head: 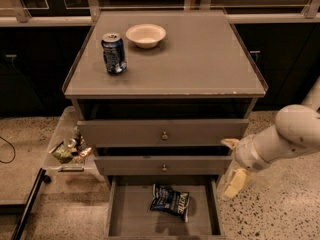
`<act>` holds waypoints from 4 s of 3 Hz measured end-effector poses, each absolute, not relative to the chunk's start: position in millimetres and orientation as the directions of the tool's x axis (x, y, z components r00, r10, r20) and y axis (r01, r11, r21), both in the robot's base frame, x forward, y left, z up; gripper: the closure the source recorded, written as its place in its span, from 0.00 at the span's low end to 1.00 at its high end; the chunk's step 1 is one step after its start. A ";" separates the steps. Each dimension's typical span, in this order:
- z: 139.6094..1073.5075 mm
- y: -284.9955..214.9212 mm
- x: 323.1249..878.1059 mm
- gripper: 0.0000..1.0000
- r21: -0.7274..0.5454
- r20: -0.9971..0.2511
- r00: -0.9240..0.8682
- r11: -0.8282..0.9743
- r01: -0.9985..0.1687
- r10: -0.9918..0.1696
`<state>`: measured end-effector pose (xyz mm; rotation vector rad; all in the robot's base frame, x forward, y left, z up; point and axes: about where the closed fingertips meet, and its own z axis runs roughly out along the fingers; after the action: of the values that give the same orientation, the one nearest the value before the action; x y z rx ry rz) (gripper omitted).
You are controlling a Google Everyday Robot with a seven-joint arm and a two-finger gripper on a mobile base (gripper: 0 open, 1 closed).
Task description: Pick blue chip bag from bottom drawer and place on counter
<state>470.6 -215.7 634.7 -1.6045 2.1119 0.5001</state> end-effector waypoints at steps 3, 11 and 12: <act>431.5 -191.2 496.4 0.00 -0.034 -0.600 -0.129 0.186 -0.982 -0.789; 246.0 -159.0 546.6 0.00 -0.079 -0.753 -0.178 0.356 -0.931 -0.634; 215.8 -132.7 550.4 0.00 -0.049 -0.789 -0.174 0.342 -0.938 -0.589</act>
Offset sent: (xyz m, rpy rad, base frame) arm 0.0089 0.0336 -0.1873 0.0116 -0.0640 0.1529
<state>550.4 -132.7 215.8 -1.3411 1.8687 0.5994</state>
